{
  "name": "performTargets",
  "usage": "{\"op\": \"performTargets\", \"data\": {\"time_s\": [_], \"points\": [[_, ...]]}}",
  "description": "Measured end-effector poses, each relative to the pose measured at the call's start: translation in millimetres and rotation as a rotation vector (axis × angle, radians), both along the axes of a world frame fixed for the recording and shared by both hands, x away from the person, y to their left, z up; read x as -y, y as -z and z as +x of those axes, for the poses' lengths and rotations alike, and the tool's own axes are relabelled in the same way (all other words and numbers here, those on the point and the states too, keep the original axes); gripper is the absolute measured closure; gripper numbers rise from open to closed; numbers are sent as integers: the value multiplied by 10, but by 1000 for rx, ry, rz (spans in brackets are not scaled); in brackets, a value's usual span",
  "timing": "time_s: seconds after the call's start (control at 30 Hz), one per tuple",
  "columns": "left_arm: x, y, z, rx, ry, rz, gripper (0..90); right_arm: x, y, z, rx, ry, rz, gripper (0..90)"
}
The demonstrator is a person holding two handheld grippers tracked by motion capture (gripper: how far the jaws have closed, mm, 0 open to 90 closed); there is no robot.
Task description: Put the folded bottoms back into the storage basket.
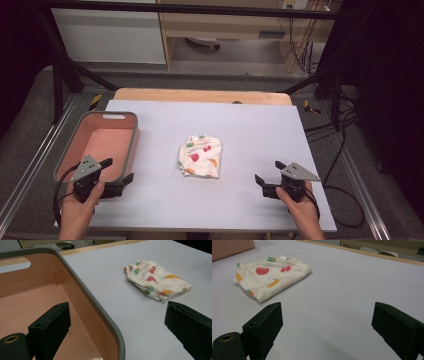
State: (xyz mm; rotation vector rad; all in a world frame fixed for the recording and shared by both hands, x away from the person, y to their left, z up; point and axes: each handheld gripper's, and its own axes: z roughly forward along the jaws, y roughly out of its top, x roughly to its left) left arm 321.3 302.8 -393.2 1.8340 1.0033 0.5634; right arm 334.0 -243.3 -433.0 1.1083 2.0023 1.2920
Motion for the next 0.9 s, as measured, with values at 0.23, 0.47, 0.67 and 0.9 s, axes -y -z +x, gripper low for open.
{"op": "performTargets", "data": {"time_s": [0.23, 0.47, 0.67, 0.9], "points": [[-19, -41, -22, 26, -3, -17, 69, -39, -21, -41, -5, -1, 6, 77], [101, -97, -19, 54, 8, -36, 71, -127, -1, -20, -28, -22, -19, 79], [480, -198, -145, 100, 94, 6, 71, -152, -10, -10, -52, -14, -19, 82], [839, -144, -85, 25, 118, -8, 71, -154, 10, 17, -88, 0, -15, 92]]}}
